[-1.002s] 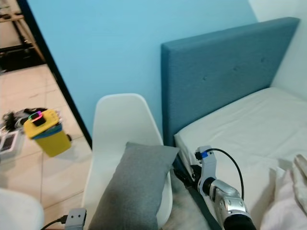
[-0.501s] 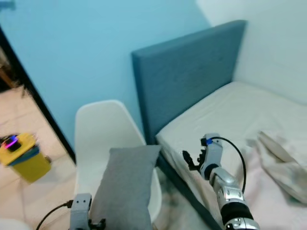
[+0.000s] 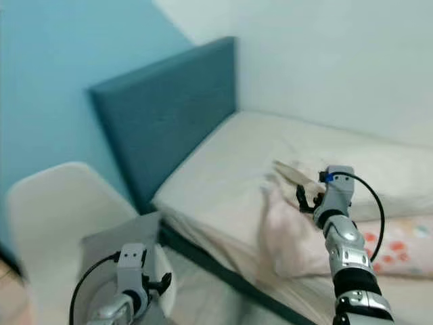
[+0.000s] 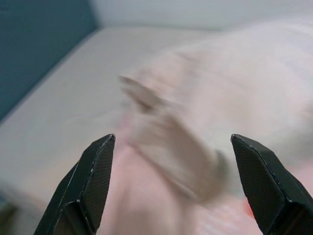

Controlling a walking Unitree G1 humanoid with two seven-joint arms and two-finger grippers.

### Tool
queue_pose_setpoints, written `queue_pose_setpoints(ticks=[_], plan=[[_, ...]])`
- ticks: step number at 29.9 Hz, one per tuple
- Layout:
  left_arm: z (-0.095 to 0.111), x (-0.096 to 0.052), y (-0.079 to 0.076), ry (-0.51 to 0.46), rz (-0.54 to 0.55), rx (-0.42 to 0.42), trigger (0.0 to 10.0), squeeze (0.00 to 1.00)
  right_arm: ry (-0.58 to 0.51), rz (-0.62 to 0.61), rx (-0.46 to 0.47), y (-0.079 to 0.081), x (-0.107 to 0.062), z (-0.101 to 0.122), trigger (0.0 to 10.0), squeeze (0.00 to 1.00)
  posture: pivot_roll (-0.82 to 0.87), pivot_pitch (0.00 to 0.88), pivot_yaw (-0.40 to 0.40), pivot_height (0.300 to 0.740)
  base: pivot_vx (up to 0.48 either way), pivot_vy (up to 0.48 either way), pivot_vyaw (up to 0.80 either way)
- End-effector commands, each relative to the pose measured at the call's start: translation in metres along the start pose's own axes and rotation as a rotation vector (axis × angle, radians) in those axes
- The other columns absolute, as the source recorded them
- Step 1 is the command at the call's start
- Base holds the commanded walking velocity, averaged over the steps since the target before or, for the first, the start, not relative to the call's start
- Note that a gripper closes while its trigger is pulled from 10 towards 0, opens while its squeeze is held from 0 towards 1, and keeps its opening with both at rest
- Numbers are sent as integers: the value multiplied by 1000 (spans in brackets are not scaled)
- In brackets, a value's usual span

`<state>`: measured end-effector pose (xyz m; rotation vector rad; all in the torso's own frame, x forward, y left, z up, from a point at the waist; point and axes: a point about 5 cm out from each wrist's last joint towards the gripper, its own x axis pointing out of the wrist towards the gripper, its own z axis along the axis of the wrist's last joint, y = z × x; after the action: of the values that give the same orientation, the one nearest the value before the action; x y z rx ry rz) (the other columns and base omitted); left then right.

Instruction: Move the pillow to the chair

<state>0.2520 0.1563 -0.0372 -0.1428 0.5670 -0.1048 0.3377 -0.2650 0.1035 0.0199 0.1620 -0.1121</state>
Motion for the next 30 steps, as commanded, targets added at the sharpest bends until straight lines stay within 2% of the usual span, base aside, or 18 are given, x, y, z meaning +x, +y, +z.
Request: queue_pose_setpoints(ticks=[1, 5, 11, 12, 17, 21, 26, 30], plan=[[1, 1, -4, -12, -15, 0, 10000, 0, -25, -5, -7, 4, 2, 5, 10000, 0, 13, 0, 53, 723, 0, 0, -756], [3, 1, -7, -29, -40, 1, 10000, 0, -89, 4, 28, 6, 2, 14, 10000, 0, 11, 1, 56, 723, 0, 0, -759], [7, 2, -6, -47, -42, -5, 10000, 0, -165, 54, 85, 15, 2, 26, 10000, 0, 12, 5, 62, 723, 0, 0, 0], [8, 2, -6, -51, -47, -4, 10000, 0, -206, 77, 98, 18, 1, 33, 10000, 0, 10, 6, 65, 723, 0, 0, 0], [9, 2, -5, -52, -52, -2, 10000, 0, -223, 69, 99, 17, 1, 39, 10000, 0, 6, 5, 67, 723, 0, -480, 0], [9, 2, -5, -52, -56, 1, 10000, 0, -217, 36, 84, 12, 1, 40, 10000, 0, 4, 3, 67, 723, 0, 0, 0], [8, 2, -6, -51, -62, 5, 10000, 0, -195, 37, -29, 11, -1, 35, 10000, 0, 3, 3, 66, 723, 0, -192, 0], [7, 2, -6, -48, -65, 7, 10000, 0, -191, 47, -54, 13, -2, 34, 10000, 0, 3, 2, 67, 723, 0, 0, 0]])
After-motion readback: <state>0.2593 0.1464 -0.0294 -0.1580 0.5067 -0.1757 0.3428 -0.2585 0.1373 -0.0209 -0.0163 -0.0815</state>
